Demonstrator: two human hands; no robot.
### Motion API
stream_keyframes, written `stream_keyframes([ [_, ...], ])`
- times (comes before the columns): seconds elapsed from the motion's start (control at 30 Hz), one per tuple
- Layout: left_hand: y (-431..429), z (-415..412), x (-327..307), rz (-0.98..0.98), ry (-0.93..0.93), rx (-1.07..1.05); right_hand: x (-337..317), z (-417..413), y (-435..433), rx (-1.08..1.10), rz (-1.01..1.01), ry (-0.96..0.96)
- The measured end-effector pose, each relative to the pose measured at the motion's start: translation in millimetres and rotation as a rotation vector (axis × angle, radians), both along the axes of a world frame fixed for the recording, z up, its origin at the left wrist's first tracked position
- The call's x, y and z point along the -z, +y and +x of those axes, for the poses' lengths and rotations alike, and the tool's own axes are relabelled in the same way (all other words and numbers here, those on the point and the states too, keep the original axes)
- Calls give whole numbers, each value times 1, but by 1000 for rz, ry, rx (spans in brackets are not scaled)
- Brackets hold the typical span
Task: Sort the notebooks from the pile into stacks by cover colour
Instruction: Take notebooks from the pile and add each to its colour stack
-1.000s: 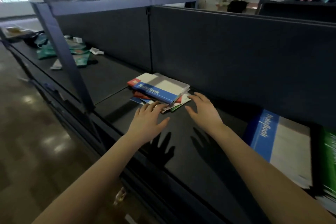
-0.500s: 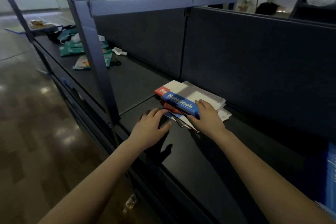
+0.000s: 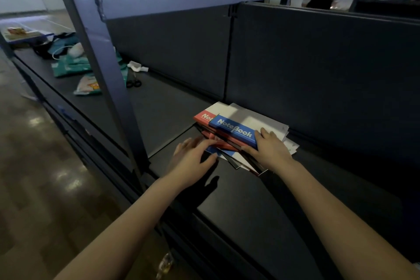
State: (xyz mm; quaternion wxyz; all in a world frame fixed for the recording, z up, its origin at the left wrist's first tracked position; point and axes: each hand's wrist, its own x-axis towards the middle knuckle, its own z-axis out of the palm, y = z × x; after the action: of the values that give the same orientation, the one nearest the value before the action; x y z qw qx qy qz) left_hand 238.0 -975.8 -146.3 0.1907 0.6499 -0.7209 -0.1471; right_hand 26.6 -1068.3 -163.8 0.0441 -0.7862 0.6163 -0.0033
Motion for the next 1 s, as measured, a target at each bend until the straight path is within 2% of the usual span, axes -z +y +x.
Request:
stream_keyframes([
  [0.27,-7,9,7,-57,28,40,-12,14,-1,-11,-73,186],
  [0.53,-14,14,16,-58,154,25,-27,8,-6,-8,-194,150],
  [0.77,-11,-11,4,-44,720,-135,-35,8,25,-62,-190,286],
  [0.9,-18,-32,2,19,1137,-186,-39,14,59,-113,-188,248],
  [1.0,-21,-52,2,44,1212,-188,-40,19,85,-155,-153,203],
])
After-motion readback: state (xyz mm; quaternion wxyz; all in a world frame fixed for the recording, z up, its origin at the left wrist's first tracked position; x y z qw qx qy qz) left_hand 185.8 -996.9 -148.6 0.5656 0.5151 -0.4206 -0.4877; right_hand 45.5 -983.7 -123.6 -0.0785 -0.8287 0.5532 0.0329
